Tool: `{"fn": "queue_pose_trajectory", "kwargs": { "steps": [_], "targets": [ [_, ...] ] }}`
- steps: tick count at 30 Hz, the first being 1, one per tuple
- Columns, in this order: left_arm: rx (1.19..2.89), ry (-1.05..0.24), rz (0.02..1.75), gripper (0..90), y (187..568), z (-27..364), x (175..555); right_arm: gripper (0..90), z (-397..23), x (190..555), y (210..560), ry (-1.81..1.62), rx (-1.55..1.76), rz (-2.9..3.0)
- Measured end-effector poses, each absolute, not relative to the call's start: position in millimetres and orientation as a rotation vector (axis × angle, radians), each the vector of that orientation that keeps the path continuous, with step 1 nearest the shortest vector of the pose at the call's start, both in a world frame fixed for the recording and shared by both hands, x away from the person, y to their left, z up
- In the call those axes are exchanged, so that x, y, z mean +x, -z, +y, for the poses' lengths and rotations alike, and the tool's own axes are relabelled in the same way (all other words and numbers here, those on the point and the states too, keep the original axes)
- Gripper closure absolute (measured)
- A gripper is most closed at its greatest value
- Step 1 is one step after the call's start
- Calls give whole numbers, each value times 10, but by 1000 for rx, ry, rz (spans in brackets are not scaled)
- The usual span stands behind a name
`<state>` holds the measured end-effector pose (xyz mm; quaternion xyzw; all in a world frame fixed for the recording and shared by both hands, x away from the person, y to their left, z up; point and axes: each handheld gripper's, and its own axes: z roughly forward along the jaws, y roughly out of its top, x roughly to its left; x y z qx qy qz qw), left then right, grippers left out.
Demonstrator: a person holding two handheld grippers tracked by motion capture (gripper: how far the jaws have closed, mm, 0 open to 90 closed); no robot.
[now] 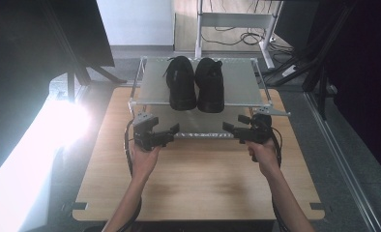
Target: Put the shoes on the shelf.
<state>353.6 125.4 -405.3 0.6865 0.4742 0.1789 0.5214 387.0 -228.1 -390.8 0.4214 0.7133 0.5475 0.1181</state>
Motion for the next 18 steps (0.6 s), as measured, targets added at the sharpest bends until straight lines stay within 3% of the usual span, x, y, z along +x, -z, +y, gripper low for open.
{"fn": "queue_pose_trajectory", "kwargs": {
  "steps": [18],
  "targets": [
    [1768, -464, 1129, 10, 4346, 1217, 3381, 0, -2264, 3742, 4206, -1427, 1191, 2179]
  ]
}}
